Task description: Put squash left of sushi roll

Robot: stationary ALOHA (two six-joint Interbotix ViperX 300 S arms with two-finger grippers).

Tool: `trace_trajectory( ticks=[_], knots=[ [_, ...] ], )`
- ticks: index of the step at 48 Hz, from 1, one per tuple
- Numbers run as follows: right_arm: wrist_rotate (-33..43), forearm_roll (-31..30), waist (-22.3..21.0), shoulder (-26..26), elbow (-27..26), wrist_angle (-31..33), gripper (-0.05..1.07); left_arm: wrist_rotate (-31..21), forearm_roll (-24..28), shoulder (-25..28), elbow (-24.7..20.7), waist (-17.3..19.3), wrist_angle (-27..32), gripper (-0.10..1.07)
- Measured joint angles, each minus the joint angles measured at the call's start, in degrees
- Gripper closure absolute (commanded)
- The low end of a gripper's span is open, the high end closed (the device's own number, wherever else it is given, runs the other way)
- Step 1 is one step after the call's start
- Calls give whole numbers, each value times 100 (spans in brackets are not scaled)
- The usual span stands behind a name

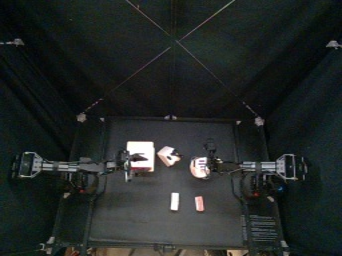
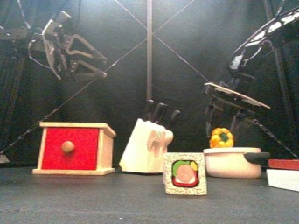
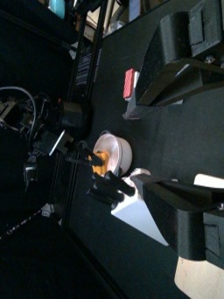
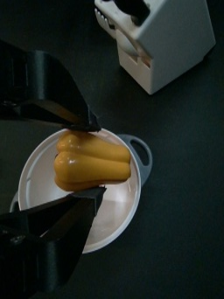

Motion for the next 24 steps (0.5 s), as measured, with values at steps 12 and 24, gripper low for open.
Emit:
trace_trajectory(
  ticks=[12,24],
  knots=[
    [9,-70,220,-246,0,-97,23,0,0,0,18,0,0,9],
    [70,-158,668,-299,-149,-650,23,0,0,-44,35,0,0,9]
  ],
)
